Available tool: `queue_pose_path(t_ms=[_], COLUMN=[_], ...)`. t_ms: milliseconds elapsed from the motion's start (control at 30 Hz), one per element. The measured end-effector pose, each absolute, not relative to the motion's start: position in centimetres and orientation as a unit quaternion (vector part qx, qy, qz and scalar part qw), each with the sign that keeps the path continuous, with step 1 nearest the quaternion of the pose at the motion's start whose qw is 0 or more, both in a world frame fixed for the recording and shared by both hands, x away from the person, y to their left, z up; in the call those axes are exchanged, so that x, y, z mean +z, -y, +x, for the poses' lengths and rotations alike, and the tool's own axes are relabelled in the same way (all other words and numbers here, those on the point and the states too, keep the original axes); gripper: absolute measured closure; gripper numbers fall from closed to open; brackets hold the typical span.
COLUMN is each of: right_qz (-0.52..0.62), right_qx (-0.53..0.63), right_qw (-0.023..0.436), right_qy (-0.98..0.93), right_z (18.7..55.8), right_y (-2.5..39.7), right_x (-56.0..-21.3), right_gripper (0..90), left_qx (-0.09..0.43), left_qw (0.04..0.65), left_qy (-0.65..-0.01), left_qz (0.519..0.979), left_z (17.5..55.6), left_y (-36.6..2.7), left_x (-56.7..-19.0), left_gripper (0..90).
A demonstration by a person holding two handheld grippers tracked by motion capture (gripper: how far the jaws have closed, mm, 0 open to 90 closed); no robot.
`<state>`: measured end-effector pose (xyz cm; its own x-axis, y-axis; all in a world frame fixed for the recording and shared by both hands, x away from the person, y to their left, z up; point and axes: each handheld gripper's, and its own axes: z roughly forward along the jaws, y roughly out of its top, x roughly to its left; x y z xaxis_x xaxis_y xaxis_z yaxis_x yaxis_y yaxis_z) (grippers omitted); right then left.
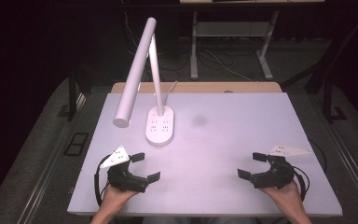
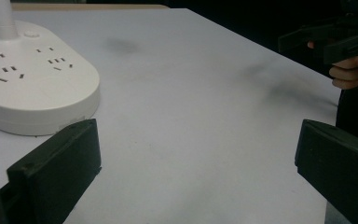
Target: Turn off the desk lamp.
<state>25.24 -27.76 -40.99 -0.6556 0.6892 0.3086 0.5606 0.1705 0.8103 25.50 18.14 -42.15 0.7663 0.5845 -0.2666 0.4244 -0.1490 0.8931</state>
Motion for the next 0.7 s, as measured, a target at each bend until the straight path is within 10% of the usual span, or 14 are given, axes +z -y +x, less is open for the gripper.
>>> queue_pose_path(t_ms=[700], right_qz=[0.413], right_qx=[0.485], right_qw=[0.053], right_qy=[-0.769], right_z=[25.09], right_y=[27.92], right_x=[-41.11], right_gripper=[0.4], left_qx=[0.065], left_qw=[0.558], left_qy=[-0.328], left_qz=[0.759], left_z=[25.51], left_y=[-18.05], left_x=[-42.09], left_gripper=[0.0])
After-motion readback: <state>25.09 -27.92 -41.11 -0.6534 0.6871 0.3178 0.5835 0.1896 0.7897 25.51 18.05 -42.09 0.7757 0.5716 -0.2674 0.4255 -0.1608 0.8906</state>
